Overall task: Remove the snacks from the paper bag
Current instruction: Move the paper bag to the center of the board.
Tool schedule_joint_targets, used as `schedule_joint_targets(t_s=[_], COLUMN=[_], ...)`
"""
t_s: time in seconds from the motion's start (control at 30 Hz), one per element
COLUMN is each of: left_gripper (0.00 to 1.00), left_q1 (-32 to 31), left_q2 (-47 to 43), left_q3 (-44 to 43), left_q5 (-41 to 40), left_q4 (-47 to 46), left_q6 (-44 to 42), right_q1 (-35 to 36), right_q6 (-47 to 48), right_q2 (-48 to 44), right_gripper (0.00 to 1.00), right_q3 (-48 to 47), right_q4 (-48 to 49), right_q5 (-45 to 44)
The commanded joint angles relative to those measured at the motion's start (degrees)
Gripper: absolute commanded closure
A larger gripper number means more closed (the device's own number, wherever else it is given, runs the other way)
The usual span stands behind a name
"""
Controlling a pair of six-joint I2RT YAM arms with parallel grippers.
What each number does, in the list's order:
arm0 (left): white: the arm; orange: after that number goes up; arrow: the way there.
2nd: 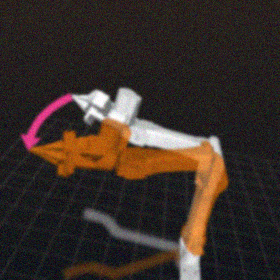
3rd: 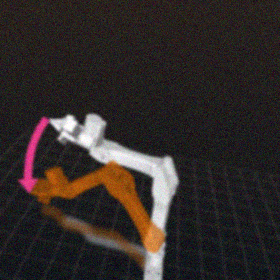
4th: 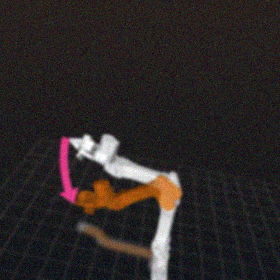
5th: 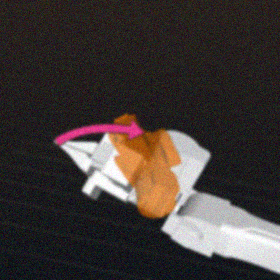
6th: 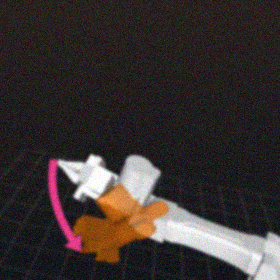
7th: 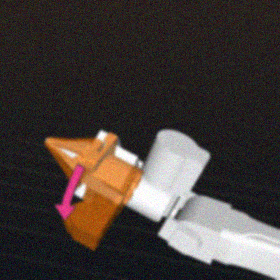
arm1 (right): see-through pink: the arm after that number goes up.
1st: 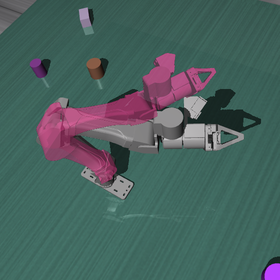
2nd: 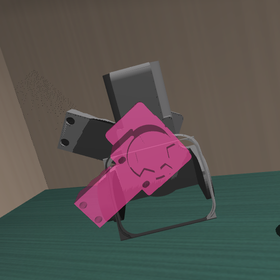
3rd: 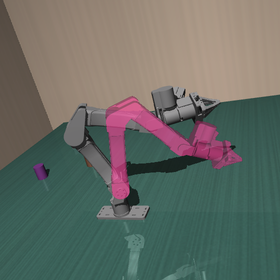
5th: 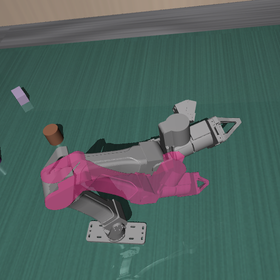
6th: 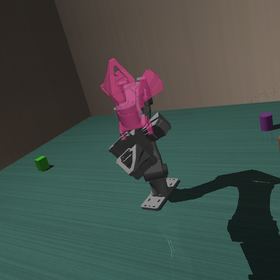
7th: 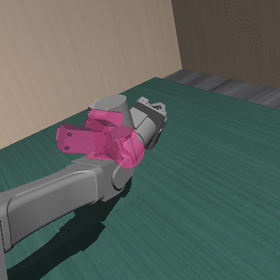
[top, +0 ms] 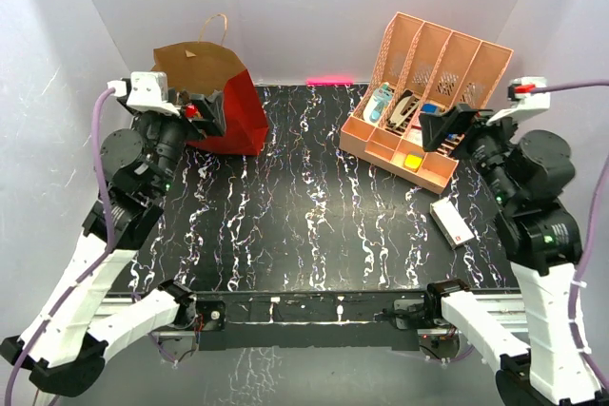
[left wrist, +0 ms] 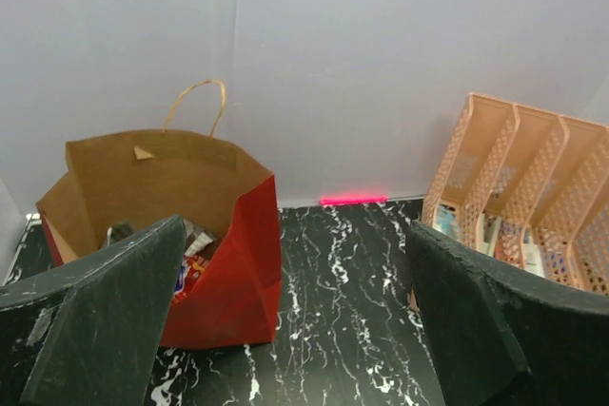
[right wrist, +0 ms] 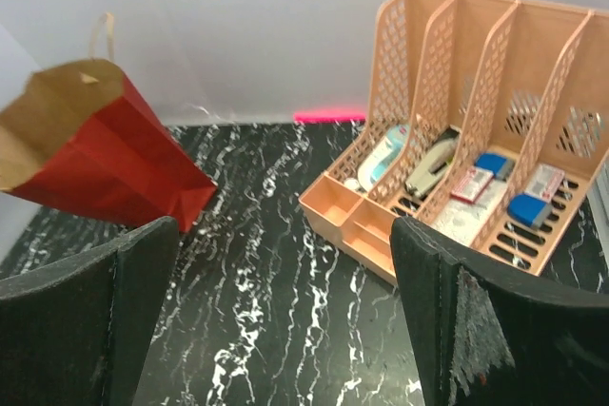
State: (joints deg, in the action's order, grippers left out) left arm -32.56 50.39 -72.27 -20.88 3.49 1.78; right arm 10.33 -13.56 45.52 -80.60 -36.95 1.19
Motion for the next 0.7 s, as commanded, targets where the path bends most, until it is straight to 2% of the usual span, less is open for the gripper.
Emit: schedule_joint_targets(t_s=[0.0,0.27,0.43,0.67], left_gripper=[0.02,0.02,0.02,0.02], left_q1=[3.55,8.86,9.92,7.98], left_q2=[1.25,4.36,5.76,5.64], left_q3=[2.59,8.75,13.09,16.32], left_q5=[0.25,1.7,2.03,0.84], left_q4=[-2.22,-5.54,-8.63,-8.9], left_q6=[2.22,6.41,8.52,12.96], right_q1=[-0.05,-0.09,-0.11,-0.16], right_q6=[0.59,-0.79,-3.44,-2.73], right_q2=[1.05,2.3,4.14,5.16], right_gripper=[0.02,0.02,0.02,0.02], right_q3=[6.59,20.41,24.77,24.87], right_q4=[7.05,14.37,15.5,12.31], right_q5=[-4.74,-11.87,-13.48,-4.34])
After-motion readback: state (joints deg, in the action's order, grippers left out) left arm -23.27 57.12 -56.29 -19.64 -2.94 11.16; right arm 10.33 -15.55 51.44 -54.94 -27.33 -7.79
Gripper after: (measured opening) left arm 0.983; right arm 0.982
